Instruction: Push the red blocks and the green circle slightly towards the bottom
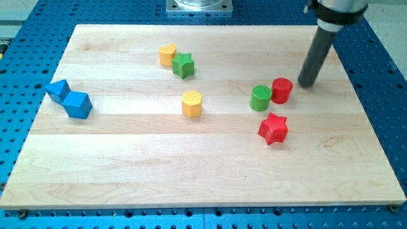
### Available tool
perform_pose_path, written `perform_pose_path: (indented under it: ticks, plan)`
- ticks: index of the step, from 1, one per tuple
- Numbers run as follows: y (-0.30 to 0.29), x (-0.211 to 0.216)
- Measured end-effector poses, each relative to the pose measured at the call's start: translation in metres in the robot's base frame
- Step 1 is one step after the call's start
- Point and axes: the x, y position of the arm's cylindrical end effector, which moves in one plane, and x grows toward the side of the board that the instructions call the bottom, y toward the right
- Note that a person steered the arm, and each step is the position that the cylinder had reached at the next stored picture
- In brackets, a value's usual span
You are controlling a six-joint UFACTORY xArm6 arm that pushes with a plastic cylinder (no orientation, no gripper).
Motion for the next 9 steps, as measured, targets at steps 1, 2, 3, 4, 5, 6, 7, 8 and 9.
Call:
perform_pose_path:
  ticks: [1,2,3,4,5,6,7,8,9]
  plan:
    - [-0.060,0.040]
    - [-0.106,0.122]
    - [-0.104,0.107]
    - [-0.102,0.074]
    - [-0.059,0.095]
    - [-0.068,0.134]
    - [-0.128,0.128]
    - [-0.171,0.108]
    - [-0.121,0.056]
